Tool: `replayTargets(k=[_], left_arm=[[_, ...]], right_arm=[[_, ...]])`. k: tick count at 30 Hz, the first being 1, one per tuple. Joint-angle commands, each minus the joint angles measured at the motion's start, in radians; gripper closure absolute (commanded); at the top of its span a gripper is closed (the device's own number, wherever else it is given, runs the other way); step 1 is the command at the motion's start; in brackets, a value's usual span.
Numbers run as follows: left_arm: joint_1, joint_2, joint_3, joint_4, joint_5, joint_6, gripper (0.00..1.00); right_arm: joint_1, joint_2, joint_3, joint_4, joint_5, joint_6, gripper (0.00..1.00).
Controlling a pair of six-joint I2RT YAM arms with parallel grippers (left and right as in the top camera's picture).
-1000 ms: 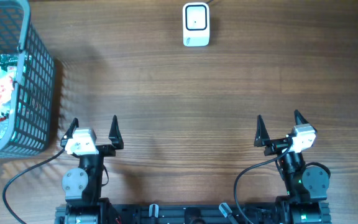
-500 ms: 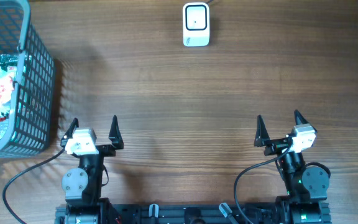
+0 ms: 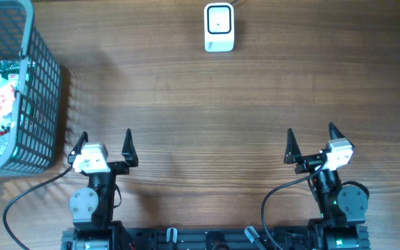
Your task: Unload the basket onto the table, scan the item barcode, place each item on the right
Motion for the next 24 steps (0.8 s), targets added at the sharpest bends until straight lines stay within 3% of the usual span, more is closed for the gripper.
replayTargets(k=[1, 4, 11, 16, 24], left_arm=[[0.003, -0.003, 0.039, -0.046, 0.08, -0.075, 0.0], [0.003, 0.005, 0.127, -0.175, 0.119, -0.208, 0.0], [0.003, 0.153, 0.456, -0.554, 0.258, -0.333, 0.0], [0.002, 0.406, 0.771, -0.843, 0.426, -0.332, 0.0], [0.002, 0.911, 1.403, -1.313, 0.423, -0.205, 0.0]], right_arm=[[0.002, -0.002, -0.001, 0.006, 0.009, -0.002, 0.0], [0.002, -0.002, -0.001, 0.006, 0.009, -0.002, 0.0], [0.002, -0.002, -0.001, 0.006, 0.009, -0.002, 0.01], [0.002, -0.002, -0.001, 0.006, 0.009, -0.002, 0.0], [0.002, -0.002, -0.001, 0.006, 0.009, -0.002, 0.0]])
